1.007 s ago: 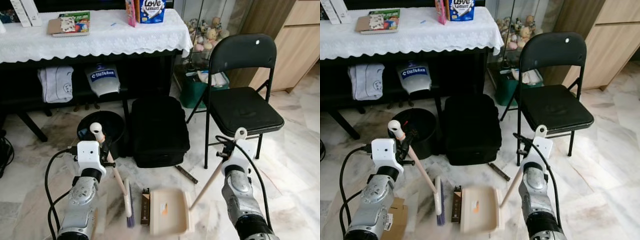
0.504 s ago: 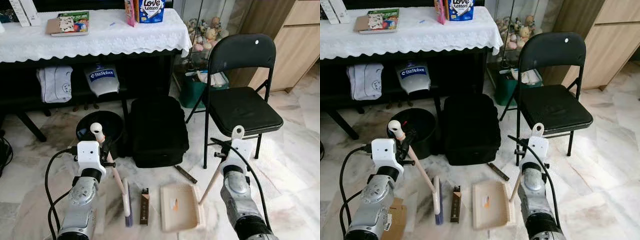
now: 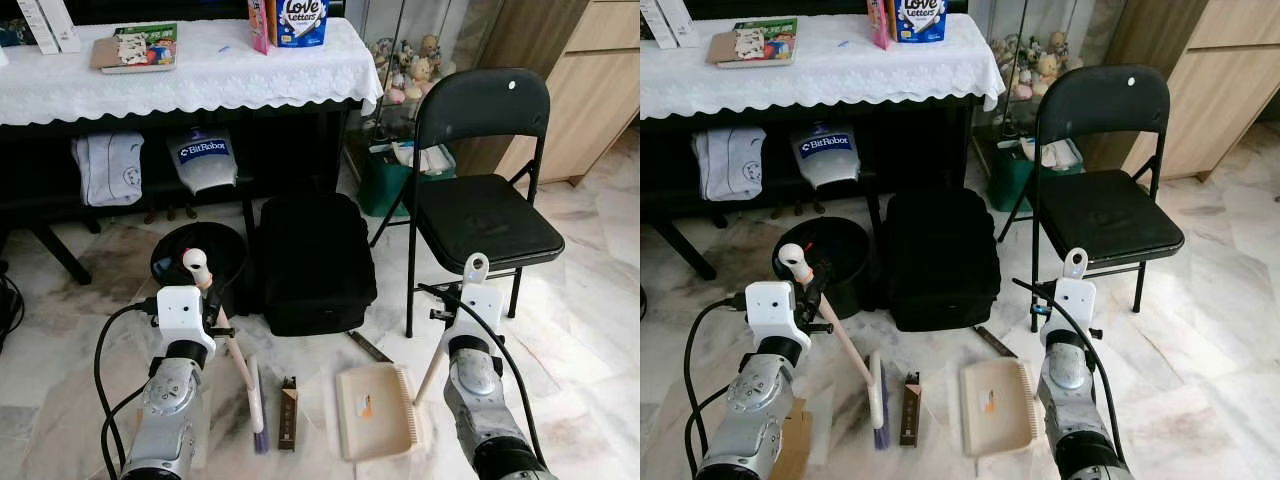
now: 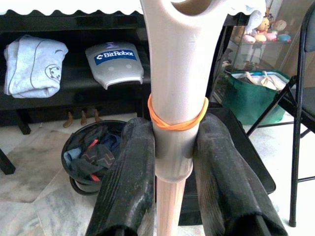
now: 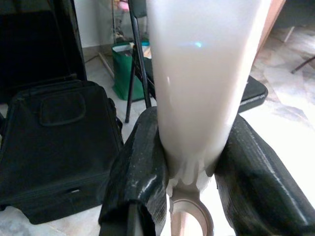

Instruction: Sweep floor

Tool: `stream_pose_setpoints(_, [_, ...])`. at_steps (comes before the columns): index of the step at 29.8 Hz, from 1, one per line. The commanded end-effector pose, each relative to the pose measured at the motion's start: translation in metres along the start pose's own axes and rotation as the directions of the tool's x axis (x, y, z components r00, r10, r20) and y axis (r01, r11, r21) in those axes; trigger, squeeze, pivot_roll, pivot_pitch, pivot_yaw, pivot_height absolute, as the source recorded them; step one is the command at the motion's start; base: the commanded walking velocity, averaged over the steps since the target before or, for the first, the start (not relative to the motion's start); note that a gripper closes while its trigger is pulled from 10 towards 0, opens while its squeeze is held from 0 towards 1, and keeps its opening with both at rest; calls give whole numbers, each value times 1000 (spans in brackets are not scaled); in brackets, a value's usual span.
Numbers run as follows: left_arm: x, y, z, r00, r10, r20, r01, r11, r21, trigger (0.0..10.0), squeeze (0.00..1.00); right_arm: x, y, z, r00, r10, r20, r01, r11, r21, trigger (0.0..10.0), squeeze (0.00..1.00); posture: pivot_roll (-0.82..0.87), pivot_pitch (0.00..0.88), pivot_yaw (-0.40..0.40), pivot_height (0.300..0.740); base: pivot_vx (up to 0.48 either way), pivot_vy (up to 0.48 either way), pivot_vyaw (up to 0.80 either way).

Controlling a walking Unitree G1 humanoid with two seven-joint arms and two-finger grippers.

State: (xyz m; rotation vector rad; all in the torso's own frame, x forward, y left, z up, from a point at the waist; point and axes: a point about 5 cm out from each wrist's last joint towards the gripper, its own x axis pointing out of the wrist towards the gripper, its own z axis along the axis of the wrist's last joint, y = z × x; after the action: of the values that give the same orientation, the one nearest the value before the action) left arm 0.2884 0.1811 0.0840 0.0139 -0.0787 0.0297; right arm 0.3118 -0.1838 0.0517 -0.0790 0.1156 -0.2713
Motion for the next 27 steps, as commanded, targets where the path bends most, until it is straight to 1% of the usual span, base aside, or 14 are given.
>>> stream_pose_setpoints(1, [-3,1,-5,1000,11,-12,-11,1000,-1,10000,0,2,-1,4,1000,-1,25,1,1000,-8,10000,0,51,86,-77,740,0,0,0])
stream_pose_setpoints(5, [-3,2,-5,1000,16,-10,-16,1000,1,10000,0,1,3,0,1000,23,-2,-23,1000,-11,10000,0,51,97,-81,740,0,0,0])
stream_pose_setpoints(7, [-4,4,-5,1000,20,-10,-20,1000,4,10000,0,-1,5,-8,999,37,-39,-37,999,-9,10000,0,51,108,-82,740,0,0,0])
stream_pose_setpoints(14, [-7,11,-5,999,35,-14,-35,999,18,10000,0,-8,5,-21,996,40,-86,-42,999,-18,10000,0,58,128,-79,740,0,0,0])
stream_pose_setpoints(22, [-10,15,-8,999,37,-34,-36,999,33,10000,0,-11,6,-25,995,37,-96,-38,999,-17,10000,0,63,137,-72,740,0,0,0])
stream_pose_setpoints(25, [-10,17,-9,998,29,-48,-27,999,43,10000,0,-11,6,-26,995,35,-98,-37,999,-18,10000,0,63,139,-72,740,0,0,0])
stream_pose_setpoints(26, [-10,18,-10,998,5,-62,-2,999,45,10000,0,-11,6,-26,994,34,-100,-36,999,-19,10000,0,63,139,-72,740,0,0,0])
stream_pose_setpoints(27, [-10,18,-10,998,5,-62,-2,999,45,10000,0,-11,6,-26,994,34,-100,-36,999,-19,10000,0,63,139,-72,740,0,0,0])
